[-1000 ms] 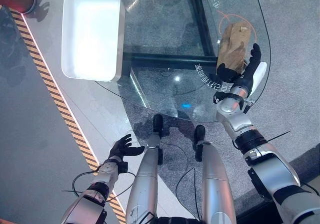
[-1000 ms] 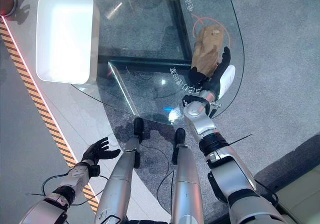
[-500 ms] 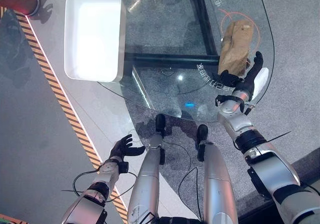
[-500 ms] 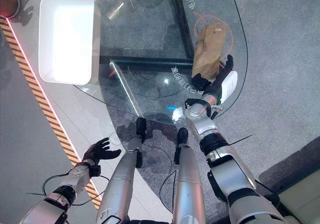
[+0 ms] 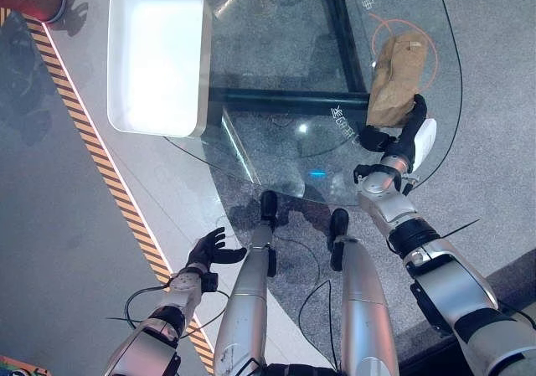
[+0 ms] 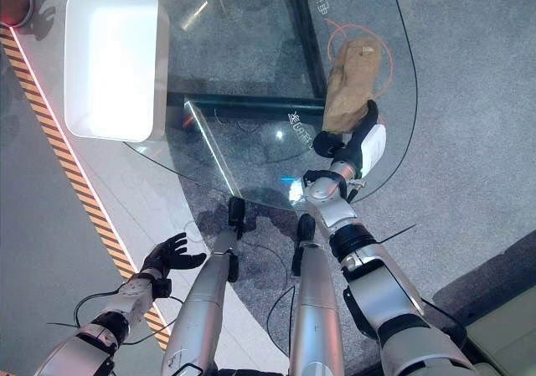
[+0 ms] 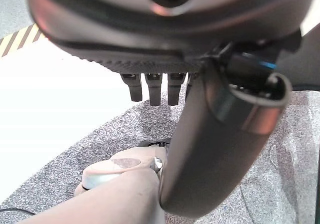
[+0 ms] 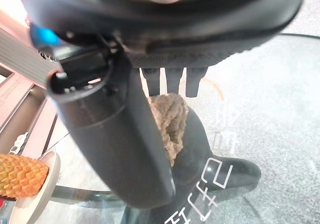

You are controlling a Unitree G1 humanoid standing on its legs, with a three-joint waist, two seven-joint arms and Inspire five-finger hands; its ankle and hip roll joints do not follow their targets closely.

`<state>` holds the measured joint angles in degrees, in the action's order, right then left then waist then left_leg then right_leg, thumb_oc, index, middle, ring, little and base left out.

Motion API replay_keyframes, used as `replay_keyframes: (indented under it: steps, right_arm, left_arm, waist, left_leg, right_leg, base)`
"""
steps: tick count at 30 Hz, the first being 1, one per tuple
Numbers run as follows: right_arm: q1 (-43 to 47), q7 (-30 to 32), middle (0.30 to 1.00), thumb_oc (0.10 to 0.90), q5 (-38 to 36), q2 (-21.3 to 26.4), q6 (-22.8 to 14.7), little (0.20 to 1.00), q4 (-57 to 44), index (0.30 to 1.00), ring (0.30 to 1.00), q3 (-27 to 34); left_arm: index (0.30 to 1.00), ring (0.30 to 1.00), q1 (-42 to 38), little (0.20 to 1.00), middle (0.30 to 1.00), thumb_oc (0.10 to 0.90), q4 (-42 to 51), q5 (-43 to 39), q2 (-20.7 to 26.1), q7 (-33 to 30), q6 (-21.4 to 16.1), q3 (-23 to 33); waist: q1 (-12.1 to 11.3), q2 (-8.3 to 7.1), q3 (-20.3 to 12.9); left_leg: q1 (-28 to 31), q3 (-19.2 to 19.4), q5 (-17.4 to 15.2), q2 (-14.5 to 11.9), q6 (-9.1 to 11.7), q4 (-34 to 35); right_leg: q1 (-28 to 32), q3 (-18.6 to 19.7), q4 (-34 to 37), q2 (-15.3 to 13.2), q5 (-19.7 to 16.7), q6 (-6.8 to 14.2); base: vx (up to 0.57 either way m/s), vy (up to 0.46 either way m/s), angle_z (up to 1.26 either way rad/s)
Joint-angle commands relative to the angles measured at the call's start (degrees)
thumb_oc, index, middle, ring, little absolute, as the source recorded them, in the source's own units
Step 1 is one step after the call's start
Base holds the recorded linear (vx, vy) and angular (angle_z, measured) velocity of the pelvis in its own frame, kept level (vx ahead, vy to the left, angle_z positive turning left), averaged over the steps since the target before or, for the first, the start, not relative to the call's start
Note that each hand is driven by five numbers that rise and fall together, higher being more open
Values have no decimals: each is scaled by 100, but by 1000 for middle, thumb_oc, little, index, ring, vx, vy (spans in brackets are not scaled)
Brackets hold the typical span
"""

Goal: Wipe the table with a cloth and put it in the basket.

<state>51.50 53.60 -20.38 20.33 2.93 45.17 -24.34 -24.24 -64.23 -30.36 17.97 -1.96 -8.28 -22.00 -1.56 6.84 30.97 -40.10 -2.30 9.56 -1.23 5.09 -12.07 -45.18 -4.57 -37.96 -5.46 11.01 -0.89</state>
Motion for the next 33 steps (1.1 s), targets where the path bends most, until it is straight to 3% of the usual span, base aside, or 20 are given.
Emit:
replay_keyframes:
  steps: [1,9,24,25,26,33]
  right_arm:
    - [584,-126,900,800,163,267,-79,900,-54,900,900,-219]
    - [856,-237,900,800,246,340,172,900,237,900,900,-306]
    - [1244,-555,900,800,258,454,230,900,798,900,900,-412]
    - [1259,-595,844,734,253,462,257,834,807,844,844,-426]
    - [1269,-653,300,100,265,461,293,200,815,300,300,-439]
    - [1375,-916,300,100,278,471,411,200,1012,300,300,-537]
  left_arm:
    - [900,900,175,900,900,800,-139,108,-137,-142,-76,-92]
    - [900,900,164,900,900,800,-81,103,-147,-151,-13,-167]
    - [900,900,110,900,900,800,-22,105,-135,-124,47,-301]
    - [900,900,110,900,900,800,-4,106,-133,-127,56,-311]
    - [900,900,106,900,900,800,1,113,-131,-125,61,-307]
    - [900,900,69,900,900,800,-4,95,-94,-63,74,-312]
  waist:
    - [-57,145,-118]
    - [-116,196,-118]
    - [-224,262,-118]
    - [-227,265,-118]
    - [-228,262,-118]
    - [-255,269,-118]
  left_leg:
    - [69,528,-893,533,-455,-731]
    - [64,499,-895,558,-463,-744]
    - [33,437,-888,600,-490,-761]
    - [34,437,-887,600,-490,-755]
    - [27,435,-890,601,-489,-762]
    - [16,434,-878,605,-493,-766]
  right_leg:
    - [283,-61,1290,270,-689,-1]
    - [270,-87,1264,253,-680,6]
    - [226,-155,1216,219,-689,23]
    - [228,-157,1225,217,-692,25]
    - [221,-156,1221,217,-692,27]
    - [216,-171,1224,210,-699,24]
  base:
    - [0,0,0]
    - [0,0,0]
    - [0,0,0]
    - [0,0,0]
    - [0,0,0]
    - [0,0,0]
